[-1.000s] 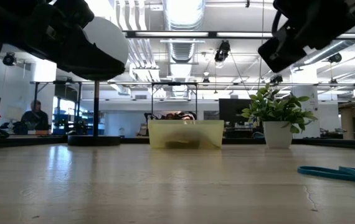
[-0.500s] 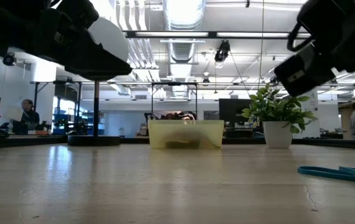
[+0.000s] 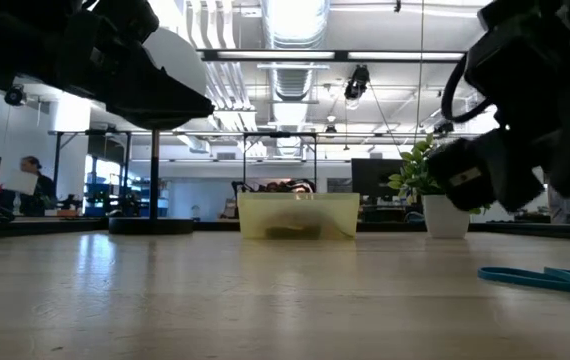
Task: Pick and place rubber bands into bin
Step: Put the blue rubber band into the yellow bin
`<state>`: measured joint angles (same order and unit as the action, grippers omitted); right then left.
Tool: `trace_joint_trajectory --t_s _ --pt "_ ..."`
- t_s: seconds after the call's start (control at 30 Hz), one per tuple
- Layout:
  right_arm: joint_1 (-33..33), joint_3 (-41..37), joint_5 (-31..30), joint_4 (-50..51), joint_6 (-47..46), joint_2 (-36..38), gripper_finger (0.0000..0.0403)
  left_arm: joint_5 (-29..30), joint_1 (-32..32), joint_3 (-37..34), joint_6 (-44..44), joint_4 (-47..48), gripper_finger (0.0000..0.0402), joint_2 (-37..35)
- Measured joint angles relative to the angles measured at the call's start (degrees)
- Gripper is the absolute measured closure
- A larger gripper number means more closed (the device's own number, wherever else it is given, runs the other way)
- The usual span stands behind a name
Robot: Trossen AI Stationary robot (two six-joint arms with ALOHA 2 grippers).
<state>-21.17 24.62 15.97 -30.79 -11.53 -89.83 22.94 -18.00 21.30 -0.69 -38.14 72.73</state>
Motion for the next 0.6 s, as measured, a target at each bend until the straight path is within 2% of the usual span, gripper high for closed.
trace_joint_trajectory --t_s 0.23,0.43,0.6 --pt "-1.2 4.3 2.1 -0.5 0.2 -9.1 0.0296 0.0 0.0 0.0 0.0 0.0 0.0272 0.0" --pt "-1.4 5.0 1.9 0.2 1.4 -10.5 0.0308 0.0 0.0 -0.1 -0.1 -0.1 0.0272 0.0" --pt "-2.2 4.2 -2.9 0.4 3.6 -10.2 0.0315 0.0 0.0 -0.3 -0.2 -0.1 0.0272 0.0"
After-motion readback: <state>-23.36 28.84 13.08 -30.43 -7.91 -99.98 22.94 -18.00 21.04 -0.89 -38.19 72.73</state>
